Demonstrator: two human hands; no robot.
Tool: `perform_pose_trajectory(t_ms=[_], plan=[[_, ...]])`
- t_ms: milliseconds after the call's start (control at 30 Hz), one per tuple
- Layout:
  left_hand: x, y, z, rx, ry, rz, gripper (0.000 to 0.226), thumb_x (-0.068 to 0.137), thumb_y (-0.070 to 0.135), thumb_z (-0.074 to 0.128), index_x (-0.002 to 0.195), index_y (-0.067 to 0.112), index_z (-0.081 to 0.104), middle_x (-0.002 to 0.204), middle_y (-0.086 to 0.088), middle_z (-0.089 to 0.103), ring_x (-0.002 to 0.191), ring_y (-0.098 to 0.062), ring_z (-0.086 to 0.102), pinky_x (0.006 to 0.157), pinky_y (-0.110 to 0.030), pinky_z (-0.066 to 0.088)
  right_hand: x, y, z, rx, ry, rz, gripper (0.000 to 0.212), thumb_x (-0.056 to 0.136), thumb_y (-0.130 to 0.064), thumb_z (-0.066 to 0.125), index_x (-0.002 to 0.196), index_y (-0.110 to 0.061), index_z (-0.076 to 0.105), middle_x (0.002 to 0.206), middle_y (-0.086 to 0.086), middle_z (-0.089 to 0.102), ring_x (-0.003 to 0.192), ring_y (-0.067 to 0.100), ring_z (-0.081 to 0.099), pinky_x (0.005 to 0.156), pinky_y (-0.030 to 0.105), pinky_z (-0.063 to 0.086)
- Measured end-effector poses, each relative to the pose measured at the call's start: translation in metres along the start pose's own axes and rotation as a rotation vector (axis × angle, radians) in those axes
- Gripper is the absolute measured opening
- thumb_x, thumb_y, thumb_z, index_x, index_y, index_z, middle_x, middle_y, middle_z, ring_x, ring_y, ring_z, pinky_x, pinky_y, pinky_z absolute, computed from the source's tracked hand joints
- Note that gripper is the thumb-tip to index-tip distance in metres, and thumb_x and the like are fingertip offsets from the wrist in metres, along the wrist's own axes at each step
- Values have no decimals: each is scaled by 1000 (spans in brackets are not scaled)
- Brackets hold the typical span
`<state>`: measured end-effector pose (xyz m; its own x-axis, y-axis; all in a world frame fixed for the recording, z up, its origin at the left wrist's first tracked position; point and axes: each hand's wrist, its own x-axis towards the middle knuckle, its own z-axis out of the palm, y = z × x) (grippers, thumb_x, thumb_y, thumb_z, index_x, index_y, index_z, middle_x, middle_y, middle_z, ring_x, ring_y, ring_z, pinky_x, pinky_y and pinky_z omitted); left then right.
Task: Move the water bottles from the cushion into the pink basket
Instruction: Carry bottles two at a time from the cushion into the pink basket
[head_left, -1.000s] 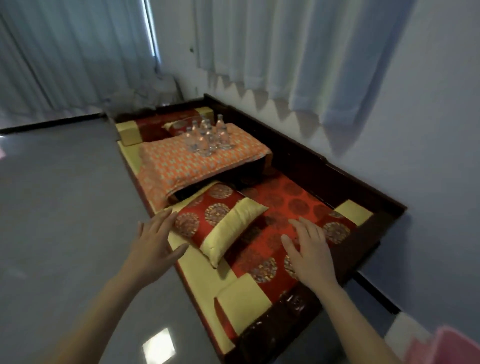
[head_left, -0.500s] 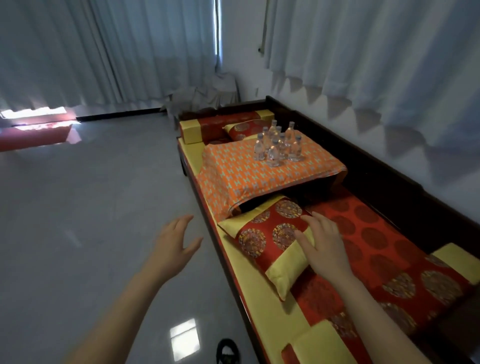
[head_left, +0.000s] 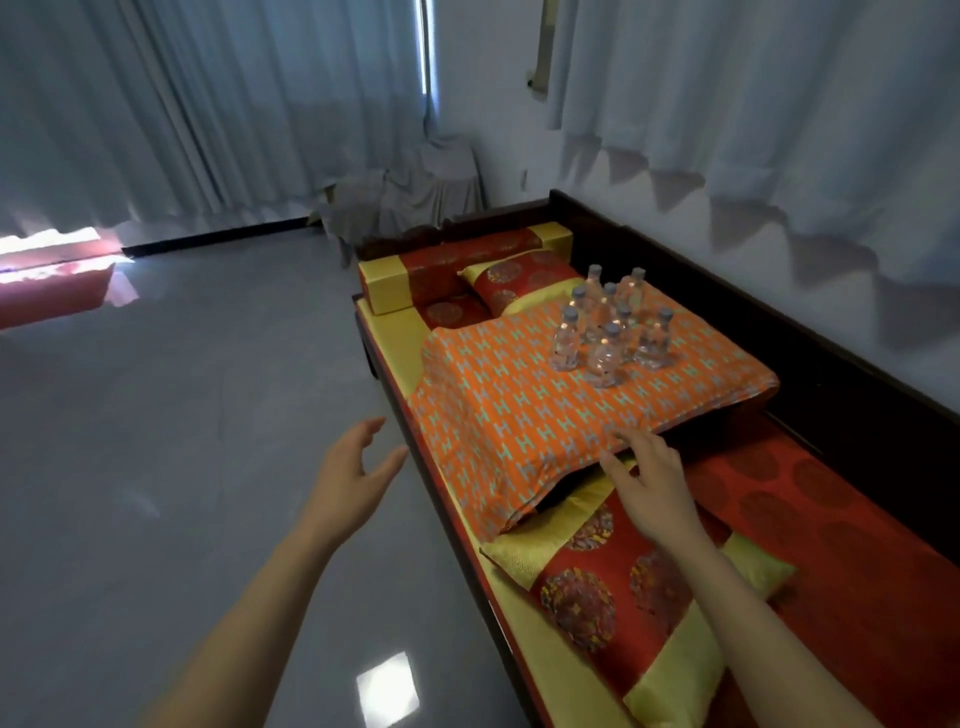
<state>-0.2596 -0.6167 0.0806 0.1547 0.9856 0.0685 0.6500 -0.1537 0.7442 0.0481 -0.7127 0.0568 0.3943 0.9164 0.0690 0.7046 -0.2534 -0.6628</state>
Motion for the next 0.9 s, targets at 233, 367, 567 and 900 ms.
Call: perform_pose_trajectory(t_ms=[233, 367, 567, 900], plan=[[142, -39, -17, -95, -40, 21, 49, 88, 30, 63, 131, 13, 50, 131, -2, 55, 122, -19, 51, 96, -31, 40, 101, -34, 49, 82, 105, 120, 41, 93, -39, 54, 128, -20, 53, 128, 2, 49, 125, 22, 40, 103, 40, 35], [238, -50, -32, -126, -126, 90, 49, 88, 31, 63, 131, 13, 50, 130, -2, 56, 113, -14, 52, 90, -29, 39, 144, -54, 75, 98, 218, 198, 40, 91, -34, 60, 125, -14, 57, 126, 7, 55, 123, 26, 46, 99, 35, 33], [344, -54, -7, -183, -294, 134, 49, 87, 32, 64, 131, 15, 50, 126, 0, 57, 114, -19, 54, 94, -37, 46, 190, -70, 94, 111, 339, 343, 44, 87, -39, 59, 123, -13, 58, 126, 8, 57, 122, 26, 47, 106, 44, 34], [451, -32, 110, -175, -557, 269, 49, 83, 24, 70, 126, 11, 53, 121, -4, 60, 107, -18, 57, 86, -30, 44, 262, -16, 98, 98, 407, 583, 47, 87, -39, 57, 128, -16, 54, 129, 9, 53, 124, 30, 43, 103, 40, 32]])
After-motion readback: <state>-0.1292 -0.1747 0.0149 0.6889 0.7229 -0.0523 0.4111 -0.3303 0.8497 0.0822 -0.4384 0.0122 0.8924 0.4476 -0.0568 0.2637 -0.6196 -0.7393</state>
